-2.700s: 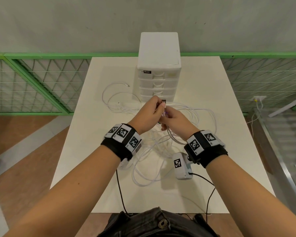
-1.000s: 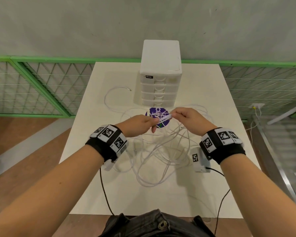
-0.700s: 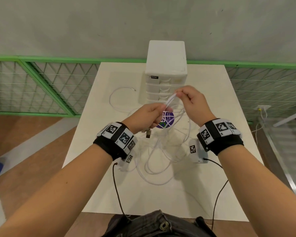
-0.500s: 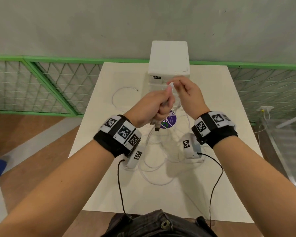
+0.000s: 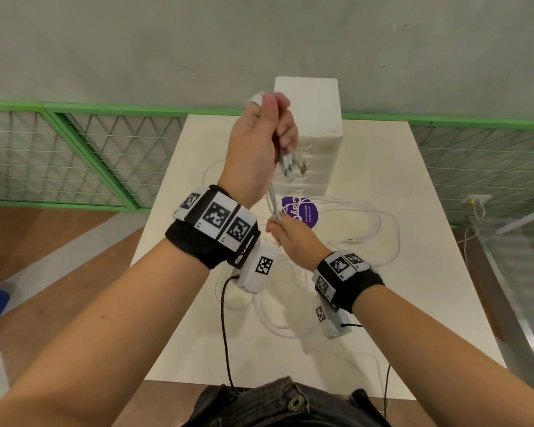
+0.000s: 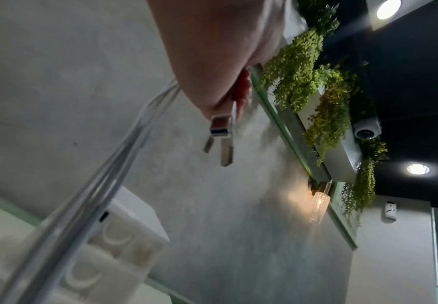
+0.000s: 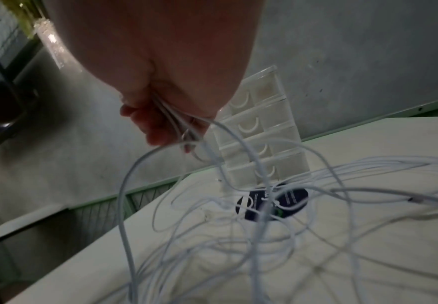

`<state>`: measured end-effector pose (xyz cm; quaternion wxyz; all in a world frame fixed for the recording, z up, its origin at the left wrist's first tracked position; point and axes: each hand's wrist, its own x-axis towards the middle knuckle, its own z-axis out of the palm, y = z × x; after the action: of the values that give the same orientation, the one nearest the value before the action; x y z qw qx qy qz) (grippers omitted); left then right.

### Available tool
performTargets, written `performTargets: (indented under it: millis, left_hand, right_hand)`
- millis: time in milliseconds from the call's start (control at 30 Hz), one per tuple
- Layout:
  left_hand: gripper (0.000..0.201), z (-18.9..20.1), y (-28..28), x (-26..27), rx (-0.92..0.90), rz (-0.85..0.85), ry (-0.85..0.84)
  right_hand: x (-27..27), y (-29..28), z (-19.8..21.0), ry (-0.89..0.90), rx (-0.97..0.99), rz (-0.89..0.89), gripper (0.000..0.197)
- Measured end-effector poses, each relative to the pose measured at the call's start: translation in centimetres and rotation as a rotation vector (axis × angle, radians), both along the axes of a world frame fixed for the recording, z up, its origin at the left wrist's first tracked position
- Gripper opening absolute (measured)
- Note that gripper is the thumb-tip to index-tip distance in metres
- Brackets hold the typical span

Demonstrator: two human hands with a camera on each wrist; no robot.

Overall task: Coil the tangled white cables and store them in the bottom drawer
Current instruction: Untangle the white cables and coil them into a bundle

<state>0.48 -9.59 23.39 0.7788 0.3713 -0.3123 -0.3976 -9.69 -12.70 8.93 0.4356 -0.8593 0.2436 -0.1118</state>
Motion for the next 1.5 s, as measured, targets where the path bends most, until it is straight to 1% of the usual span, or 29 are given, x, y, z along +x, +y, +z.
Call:
performTargets:
  millis: [33, 67, 100, 167, 233, 300, 367, 400, 433, 467, 533, 600, 633, 700, 800, 867, 900, 933, 967, 1033, 1067, 1100, 1167, 1233, 1266, 1333, 1400, 1466, 1500]
  left_hand:
    - [0.03, -0.1, -0.3, 0.5, -0.013, 0.067, -0.06]
    - [0.029, -0.4, -0.5, 1.1, -0.012, 0.139, -0.161]
    - [0.027, -1.0, -0.6, 1.7, -0.004, 0.214, -0.296]
    - [0.024, -2.5, -0.5, 2.7, 0.042, 0.339, -0.622]
    - [0.023, -4.0, -0.5, 3.6, 0.143, 0.392, -0.942]
    - [0.022, -5.0, -0.5, 4.5, 0.295, 0.317, -1.213]
    - [0.023, -5.6, -0.4, 4.9, 0.497, 0.141, -1.372]
    - [0.025, -5.8, -0.2, 4.8, 0.601, 0.043, -1.389]
    - [0.027, -6.0, 0.0, 4.6, 0.699, -0.049, -1.359]
    - [0.03, -6.2, 0.2, 4.3, 0.775, -0.137, -1.285]
    - [0.041, -6.8, 0.5, 3.5, 0.838, -0.312, -1.036]
    - [0.059, -7.1, 0.7, 2.6, 0.827, -0.483, -0.768]
    - [0.066, -7.1, 0.8, 2.2, 0.816, -0.557, -0.702]
    - [0.071, -7.1, 0.9, 1.3, 0.799, -0.647, -0.688]
    - [0.063, -6.7, 0.9, 0.3, 0.81, -0.692, -0.658]
    - [0.055, -6.7, 0.9, 0.1, 0.815, -0.703, -0.637]
    - [0.051, -6.7, 0.8, 0.2, 0.82, -0.686, -0.652]
    - [0.046, -6.8, 0.8, 0.3, 0.828, -0.654, -0.69]
    - [0.042, -6.8, 0.8, 0.6, 0.837, -0.609, -0.763]
    - [0.038, -7.1, 0.9, 1.7, 0.861, -0.49, -1.012]
    - [0.038, -7.4, 1.0, 2.4, 0.874, -0.428, -1.145]
    - [0.04, -7.6, 1.1, 3.0, 0.883, -0.384, -1.257]
    - [0.042, -8.1, 1.3, 3.6, 0.878, -0.371, -1.461]
    - [0.041, -8.7, 1.4, 3.4, 0.862, -0.366, -1.682]
    - [0.04, -8.9, 1.4, 3.2, 0.851, -0.348, -1.749]
    - [0.04, -9.1, 1.6, 3.1, 0.827, -0.312, -1.817]
    - [0.041, -9.1, 1.9, 2.9, 0.801, -0.312, -1.839]
    - [0.044, -9.1, 2.2, 2.3, 0.784, -0.332, -1.801]
    - [0.045, -9.1, 2.2, 2.0, 0.791, -0.357, -1.748]
  right_hand:
    - [-0.1, 0.2, -0.2, 0.007, 0.002, 0.007, 0.016]
    - [-0.3, 0.4, -0.2, 0.002, 0.009, 0.01, 0.016]
    - [-0.5, 0.3, -0.1, 0.002, 0.004, 0.012, 0.016]
    - [-1.0, 0.1, 0.3, 0.008, -0.038, 0.023, 0.017]
    - [-1.6, -0.3, 0.9, 0.004, -0.081, 0.026, 0.019]
    - [-2.2, -0.7, 1.5, -0.047, -0.107, 0.021, 0.02]
    - [-2.4, -1.1, 2.2, -0.119, -0.116, 0.002, 0.021]
    - [-2.5, -1.4, 2.5, -0.152, -0.114, -0.018, 0.021]
    - [-2.6, -1.9, 2.8, -0.182, -0.117, -0.043, 0.02]
    - [-2.6, -2.4, 3.2, -0.206, -0.142, -0.07, 0.02]
    - [-2.7, -3.6, 3.7, -0.234, -0.234, -0.118, 0.019]
    - [-2.7, -5.1, 3.9, -0.256, -0.344, -0.136, 0.016]
    - [-2.6, -5.8, 4.1, -0.257, -0.411, -0.13, 0.015]
    - [-2.6, -6.8, 4.3, -0.225, -0.513, -0.11, 0.017]
    - [-2.7, -7.4, 4.5, -0.13, -0.594, -0.058, 0.033]
    - [-2.7, -7.3, 4.3, -0.082, -0.636, -0.016, 0.036]
    - [-2.7, -7.3, 4.2, -0.074, -0.623, -0.016, 0.035]
    - [-2.8, -7.4, 4.1, -0.072, -0.568, -0.037, 0.031]
    - [-3.0, -7.4, 4.0, -0.081, -0.481, -0.074, 0.024]
    - [-3.5, -7.4, 3.9, -0.06, -0.318, -0.105, 0.013]
    - [-3.7, -7.4, 3.7, -0.038, -0.29, -0.086, 0.011]
    - [-3.8, -7.4, 3.5, -0.019, -0.284, -0.053, 0.011]
    - [-3.6, -7.4, 2.8, -0.005, -0.264, -0.001, 0.015]
    - [-3.2, -7.3, 2.5, 0.013, -0.181, -0.005, 0.019]
    - [-3.2, -7.1, 2.5, 0.036, -0.114, -0.023, 0.022]
    - [-3.2, -6.7, 2.6, 0.069, 0.038, -0.054, 0.028]
    - [-3.3, -6.5, 2.7, 0.057, 0.141, -0.081, 0.035]
    - [-3.3, -6.5, 3.1, 0.025, 0.165, -0.098, 0.036]
    - [-3.2, -6.5, 3.2, 0.01, 0.17, -0.108, 0.033]
